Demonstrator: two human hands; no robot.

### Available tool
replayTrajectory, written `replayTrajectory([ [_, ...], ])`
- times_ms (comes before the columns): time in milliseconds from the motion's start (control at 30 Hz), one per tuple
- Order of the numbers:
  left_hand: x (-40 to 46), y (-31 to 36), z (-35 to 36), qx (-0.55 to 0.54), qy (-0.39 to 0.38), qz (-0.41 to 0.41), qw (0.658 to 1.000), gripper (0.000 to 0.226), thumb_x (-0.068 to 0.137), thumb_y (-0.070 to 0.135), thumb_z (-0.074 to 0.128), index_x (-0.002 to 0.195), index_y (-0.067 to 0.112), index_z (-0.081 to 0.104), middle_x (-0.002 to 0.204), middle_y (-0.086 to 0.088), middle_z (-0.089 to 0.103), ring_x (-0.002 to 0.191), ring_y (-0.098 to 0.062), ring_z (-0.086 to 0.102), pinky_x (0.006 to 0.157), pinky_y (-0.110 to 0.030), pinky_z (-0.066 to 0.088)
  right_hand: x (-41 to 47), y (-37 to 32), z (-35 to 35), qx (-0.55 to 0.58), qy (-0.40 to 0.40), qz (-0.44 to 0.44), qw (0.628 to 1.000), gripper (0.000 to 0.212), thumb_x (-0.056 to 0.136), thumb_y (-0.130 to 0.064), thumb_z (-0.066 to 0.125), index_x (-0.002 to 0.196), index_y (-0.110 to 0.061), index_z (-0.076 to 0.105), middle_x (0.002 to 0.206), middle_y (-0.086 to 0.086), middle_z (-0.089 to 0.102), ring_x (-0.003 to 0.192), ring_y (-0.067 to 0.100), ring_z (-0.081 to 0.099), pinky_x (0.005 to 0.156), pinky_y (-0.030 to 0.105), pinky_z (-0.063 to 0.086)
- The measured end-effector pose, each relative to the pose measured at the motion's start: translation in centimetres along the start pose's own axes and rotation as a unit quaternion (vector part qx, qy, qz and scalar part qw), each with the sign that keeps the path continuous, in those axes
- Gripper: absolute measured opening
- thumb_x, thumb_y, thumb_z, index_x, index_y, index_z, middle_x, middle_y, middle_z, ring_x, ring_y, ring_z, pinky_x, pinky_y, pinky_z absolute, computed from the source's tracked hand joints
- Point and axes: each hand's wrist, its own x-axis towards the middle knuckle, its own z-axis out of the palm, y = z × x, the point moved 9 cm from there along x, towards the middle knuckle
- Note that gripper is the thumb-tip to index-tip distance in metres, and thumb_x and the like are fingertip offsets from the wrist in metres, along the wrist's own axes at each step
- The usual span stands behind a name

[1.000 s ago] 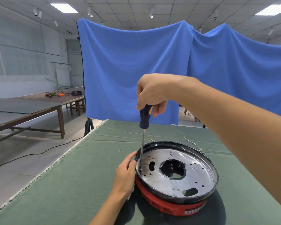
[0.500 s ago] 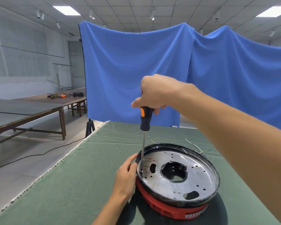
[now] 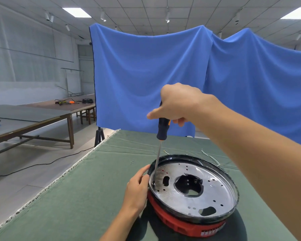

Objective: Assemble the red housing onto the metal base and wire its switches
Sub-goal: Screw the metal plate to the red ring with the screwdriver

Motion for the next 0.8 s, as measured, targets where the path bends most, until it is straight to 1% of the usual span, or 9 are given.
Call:
replayTrajectory([
  [100,0.0,0.0,0.0,-0.002,0.000,-0.002,1.000,0.036,0.096,0.012,0.044,0.127,0.020,0.061,0.126,0.009,0.062,0.119,-0.006,0.053,0.108,-0.030,0.038,-0.1,0.3,1.2,0.092,-0.085,-0.001,0.992,0.026,0.078,-0.024,0.067,0.097,-0.013,0.053,0.075,0.003,0.069,0.054,0.018,0.068,0.053,0.030,0.056],
  [200,0.1,-0.1,0.0,-0.006,-0.003,-0.002,1.000,0.037,0.096,0.011,0.044,0.128,0.020,0.061,0.127,0.008,0.062,0.120,-0.007,0.053,0.108,-0.033,0.039,0.0,0.4,0.5,0.091,-0.053,-0.015,0.994,0.020,0.076,-0.027,0.072,0.082,-0.012,0.062,0.060,0.001,0.066,0.031,0.008,0.051,0.038,0.017,0.039],
  [333,0.0,-0.2,0.0,-0.012,-0.006,-0.006,1.000,0.037,0.095,0.010,0.044,0.127,0.019,0.061,0.126,0.008,0.063,0.120,-0.008,0.054,0.108,-0.036,0.040,-0.4,1.0,-0.8,-0.033,0.048,0.013,0.998,0.037,0.081,-0.038,0.064,0.058,-0.015,0.046,0.050,-0.003,0.051,0.044,0.014,0.046,0.045,0.022,0.027],
  [400,0.1,-0.2,0.0,-0.012,-0.002,-0.005,1.000,0.037,0.095,0.010,0.044,0.127,0.018,0.061,0.126,0.007,0.063,0.120,-0.009,0.054,0.108,-0.037,0.040,-0.5,1.3,-0.2,-0.012,0.013,0.023,1.000,0.035,0.079,-0.042,0.065,0.064,-0.015,0.048,0.052,-0.002,0.055,0.046,0.015,0.054,0.046,0.022,0.034],
  [467,0.1,-0.2,0.0,-0.012,-0.002,-0.007,1.000,0.037,0.095,0.009,0.045,0.127,0.017,0.061,0.125,0.006,0.063,0.120,-0.010,0.055,0.107,-0.038,0.040,-0.9,1.5,0.9,0.063,-0.061,0.029,0.996,0.024,0.078,-0.033,0.067,0.084,-0.014,0.055,0.064,0.001,0.067,0.050,0.017,0.066,0.049,0.025,0.048],
  [533,0.1,-0.2,0.0,-0.011,-0.003,-0.008,1.000,0.037,0.094,0.009,0.045,0.127,0.017,0.062,0.125,0.005,0.063,0.120,-0.010,0.055,0.107,-0.038,0.040,-1.1,1.7,0.9,0.115,-0.071,0.026,0.991,0.021,0.076,-0.022,0.067,0.092,-0.011,0.059,0.069,0.004,0.070,0.047,0.015,0.065,0.046,0.022,0.048],
  [600,0.2,-0.2,0.0,-0.011,-0.002,-0.008,1.000,0.037,0.094,0.008,0.045,0.126,0.017,0.062,0.125,0.005,0.064,0.119,-0.010,0.055,0.107,-0.038,0.040,-1.2,2.0,0.1,0.092,-0.021,0.030,0.995,0.017,0.073,-0.026,0.071,0.078,-0.012,0.061,0.058,0.001,0.063,0.041,0.014,0.054,0.043,0.019,0.038],
  [700,0.1,-0.2,0.0,-0.017,-0.002,-0.012,1.000,0.037,0.094,0.009,0.045,0.126,0.017,0.062,0.124,0.005,0.064,0.119,-0.011,0.055,0.107,-0.038,0.040,-1.5,1.9,-1.0,-0.016,0.065,0.043,0.997,0.029,0.077,-0.033,0.066,0.059,-0.016,0.050,0.053,-0.003,0.051,0.048,0.014,0.046,0.046,0.023,0.026],
  [800,0.0,-0.1,0.1,-0.023,-0.002,-0.012,1.000,0.037,0.095,0.009,0.045,0.126,0.017,0.062,0.123,0.006,0.065,0.118,-0.010,0.056,0.107,-0.038,0.041,-1.2,1.8,-0.1,0.004,0.015,0.037,0.999,0.027,0.079,-0.037,0.064,0.067,-0.017,0.052,0.052,-0.002,0.057,0.045,0.015,0.054,0.047,0.023,0.036],
])
